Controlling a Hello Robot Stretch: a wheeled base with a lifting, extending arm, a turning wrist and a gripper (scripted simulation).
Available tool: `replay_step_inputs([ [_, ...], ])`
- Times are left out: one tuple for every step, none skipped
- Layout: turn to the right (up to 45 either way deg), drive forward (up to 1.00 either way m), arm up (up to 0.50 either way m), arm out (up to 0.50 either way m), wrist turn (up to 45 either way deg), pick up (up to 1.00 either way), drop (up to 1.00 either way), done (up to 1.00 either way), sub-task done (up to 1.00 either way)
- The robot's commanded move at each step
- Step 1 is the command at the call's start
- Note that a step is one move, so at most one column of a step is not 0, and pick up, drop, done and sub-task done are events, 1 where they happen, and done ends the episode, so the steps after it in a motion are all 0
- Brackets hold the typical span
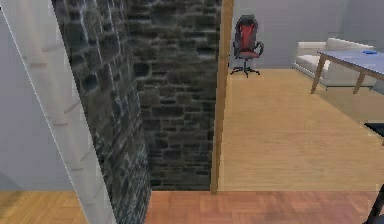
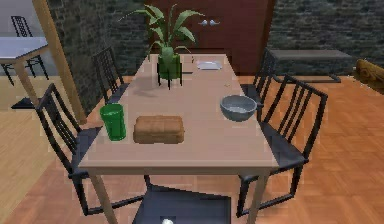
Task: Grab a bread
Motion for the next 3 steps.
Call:
replay_step_inputs([
  [0.0,0.0,0.5,0.0,0.0,0.0,0.0,0.0,0.0],
  [0.0,0.0,0.38,0.0,0.0,0.0,0.0,0.0,0.0],
  [0.0,0.0,0.0,0.5,0.0,0.0,0.0,0.0,0.0],
])
